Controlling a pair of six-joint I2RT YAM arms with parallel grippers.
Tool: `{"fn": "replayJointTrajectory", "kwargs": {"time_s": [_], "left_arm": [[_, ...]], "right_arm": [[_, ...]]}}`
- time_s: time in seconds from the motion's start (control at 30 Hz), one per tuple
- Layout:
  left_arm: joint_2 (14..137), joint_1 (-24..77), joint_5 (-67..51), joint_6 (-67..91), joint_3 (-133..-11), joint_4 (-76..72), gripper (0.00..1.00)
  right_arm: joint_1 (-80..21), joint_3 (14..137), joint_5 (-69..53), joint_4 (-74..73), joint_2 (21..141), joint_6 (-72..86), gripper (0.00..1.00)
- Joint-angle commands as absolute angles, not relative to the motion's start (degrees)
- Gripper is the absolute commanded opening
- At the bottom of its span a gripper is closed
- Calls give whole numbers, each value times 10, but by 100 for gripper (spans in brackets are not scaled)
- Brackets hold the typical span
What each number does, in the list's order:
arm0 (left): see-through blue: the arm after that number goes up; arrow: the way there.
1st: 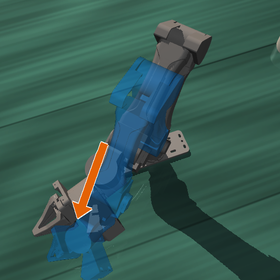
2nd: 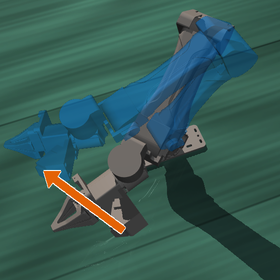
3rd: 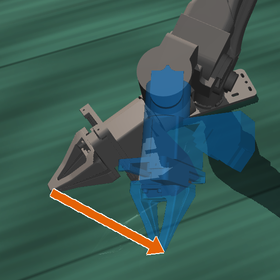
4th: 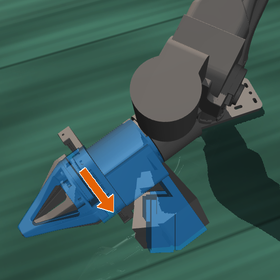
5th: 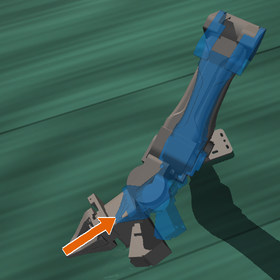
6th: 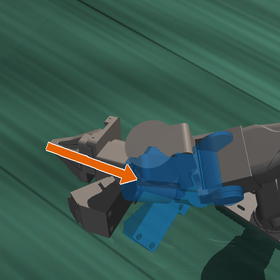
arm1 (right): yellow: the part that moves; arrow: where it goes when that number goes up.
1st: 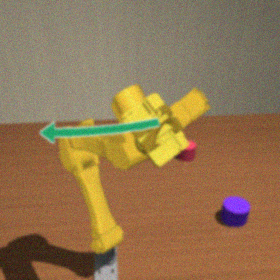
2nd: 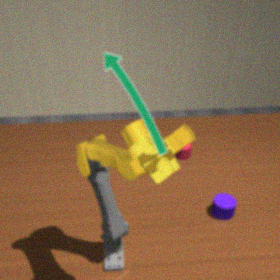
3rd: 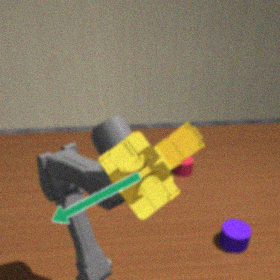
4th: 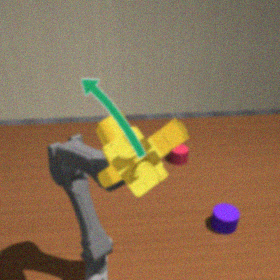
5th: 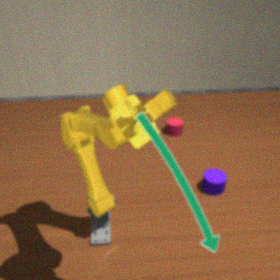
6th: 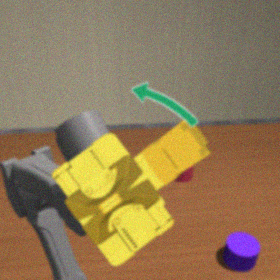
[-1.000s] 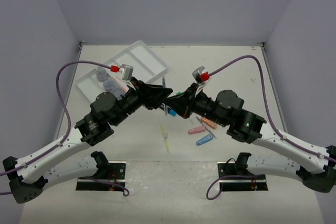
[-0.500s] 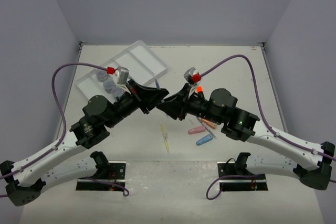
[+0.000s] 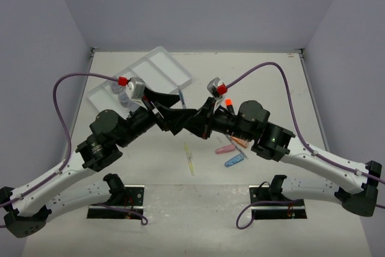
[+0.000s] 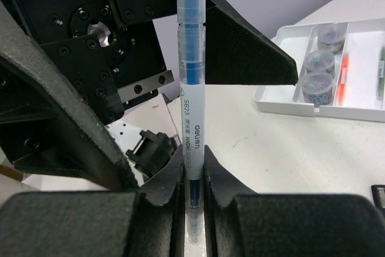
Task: Sort the stationery into containers
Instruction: Close the pen cap on the pen.
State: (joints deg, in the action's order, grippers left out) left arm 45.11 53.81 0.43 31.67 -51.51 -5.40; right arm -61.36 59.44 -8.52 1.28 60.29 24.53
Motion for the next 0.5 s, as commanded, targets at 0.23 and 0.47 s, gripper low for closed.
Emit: {"fn": "replayJointTrajectory", "kwargs": {"time_s": [0.23, 0.47], "left_arm": [[429, 539, 50, 252, -581, -33, 79], [457, 539, 55, 239, -620, -16, 77]], "right_arm": [[-613, 593, -119, 13, 592, 231, 0], [-613, 595, -119, 2, 586, 218, 0]]}}
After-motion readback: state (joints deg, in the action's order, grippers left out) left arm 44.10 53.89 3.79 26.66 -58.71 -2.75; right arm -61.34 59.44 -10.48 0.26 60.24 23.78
